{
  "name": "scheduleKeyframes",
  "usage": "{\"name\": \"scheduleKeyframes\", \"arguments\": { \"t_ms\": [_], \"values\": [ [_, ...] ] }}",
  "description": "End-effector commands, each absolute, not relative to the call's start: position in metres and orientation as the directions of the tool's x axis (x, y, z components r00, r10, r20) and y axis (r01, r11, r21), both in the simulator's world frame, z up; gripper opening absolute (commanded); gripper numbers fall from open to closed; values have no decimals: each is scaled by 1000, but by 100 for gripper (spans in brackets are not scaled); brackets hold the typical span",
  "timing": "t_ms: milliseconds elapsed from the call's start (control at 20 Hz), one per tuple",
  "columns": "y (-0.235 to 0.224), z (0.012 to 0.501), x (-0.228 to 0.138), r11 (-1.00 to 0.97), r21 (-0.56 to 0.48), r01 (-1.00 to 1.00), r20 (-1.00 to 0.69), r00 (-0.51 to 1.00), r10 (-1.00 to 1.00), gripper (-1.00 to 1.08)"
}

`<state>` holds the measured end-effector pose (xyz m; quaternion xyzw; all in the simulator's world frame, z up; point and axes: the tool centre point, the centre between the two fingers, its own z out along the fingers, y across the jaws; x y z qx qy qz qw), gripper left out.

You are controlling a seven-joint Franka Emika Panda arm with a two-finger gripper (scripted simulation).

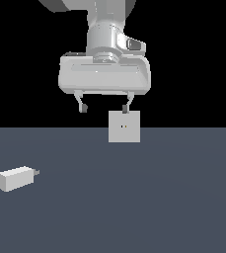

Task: Plug the charger into the wall socket.

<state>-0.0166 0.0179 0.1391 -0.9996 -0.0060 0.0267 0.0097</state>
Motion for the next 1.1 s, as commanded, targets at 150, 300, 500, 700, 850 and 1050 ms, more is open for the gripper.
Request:
{"name": "scheduleKeyframes", "arguments": {
  "t_ms": [150, 300, 500, 700, 850, 1050],
  "values": [
    [19, 139, -18, -1000, -19, 8, -51, 999, 9, 100],
    [22, 137, -20, -1000, -17, -4, -45, 999, -4, 100],
    [28, 134, -26, -999, -13, -32, -30, 999, -32, 100],
    [38, 130, -35, -997, -8, -72, -8, 997, -72, 100],
    [47, 126, -42, -994, -5, -108, 11, 994, -108, 100],
    [62, 119, -51, -987, 0, -162, 41, 986, -162, 100]
  ]
}}
